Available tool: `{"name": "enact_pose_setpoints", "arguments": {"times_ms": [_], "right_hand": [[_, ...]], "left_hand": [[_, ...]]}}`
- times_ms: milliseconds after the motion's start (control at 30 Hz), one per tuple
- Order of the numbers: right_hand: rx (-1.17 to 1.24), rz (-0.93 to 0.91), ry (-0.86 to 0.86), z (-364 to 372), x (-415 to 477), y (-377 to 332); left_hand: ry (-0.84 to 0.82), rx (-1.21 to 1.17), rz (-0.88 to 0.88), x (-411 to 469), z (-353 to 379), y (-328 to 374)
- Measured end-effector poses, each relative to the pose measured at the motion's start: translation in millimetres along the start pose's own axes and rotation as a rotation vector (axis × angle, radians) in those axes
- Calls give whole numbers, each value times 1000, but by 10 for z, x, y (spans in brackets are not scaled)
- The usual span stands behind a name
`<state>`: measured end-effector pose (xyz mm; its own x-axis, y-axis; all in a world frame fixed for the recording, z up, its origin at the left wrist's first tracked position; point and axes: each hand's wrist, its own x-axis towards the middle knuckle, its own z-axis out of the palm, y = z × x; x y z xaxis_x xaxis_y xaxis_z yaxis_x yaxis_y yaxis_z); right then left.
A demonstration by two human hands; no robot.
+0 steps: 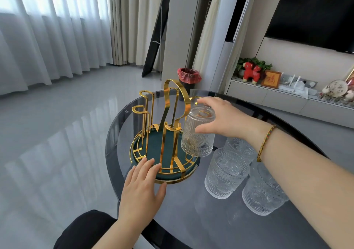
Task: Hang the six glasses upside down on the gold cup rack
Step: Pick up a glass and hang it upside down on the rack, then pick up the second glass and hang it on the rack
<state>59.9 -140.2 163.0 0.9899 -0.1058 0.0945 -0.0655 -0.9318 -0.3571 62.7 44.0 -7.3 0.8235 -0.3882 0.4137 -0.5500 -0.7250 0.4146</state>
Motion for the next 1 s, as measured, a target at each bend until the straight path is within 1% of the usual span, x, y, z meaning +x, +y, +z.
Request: {"name": "enact_pose_setpoints", "arguments": {"times_ms": [133,233,300,433,500,533,600,633,667,733,800,933,1000], "right_hand": [[92,18,170,-26,-385,136],[70,-15,353,68,-796,307],[62,-4,473,172,-1057,425],[87,99,715,421,-1475,683],[106,169,826,562,-1622,798],[145,228,852,642,-1674,852],[291,391,810,792,-1722,930],[363,467,754,863,-1721,958],[406,522,698,929,-1711,978],[445,584,627,1047,-1681,1004],[472,629,593,1133,-1647,1000],[422,734,563,1227,-1581,1001],[433,762,579,1249,-1543,1019]], "left_hand": [[-12,22,63,-36,-101,60],[24,57,210,-129,-112,117],[-76,34,259,-196,-122,215],[-127,33,390,-264,-67,427],[-189,46,407,-244,-32,473],[-242,51,389,-235,-37,494],[-368,58,361,-227,-33,538],[-398,51,347,-222,18,525],[-385,42,350,-223,68,495],[-390,40,329,-212,132,461],[-403,36,325,-214,159,452],[-394,32,314,-218,191,428],[-401,16,303,-225,191,430]]}}
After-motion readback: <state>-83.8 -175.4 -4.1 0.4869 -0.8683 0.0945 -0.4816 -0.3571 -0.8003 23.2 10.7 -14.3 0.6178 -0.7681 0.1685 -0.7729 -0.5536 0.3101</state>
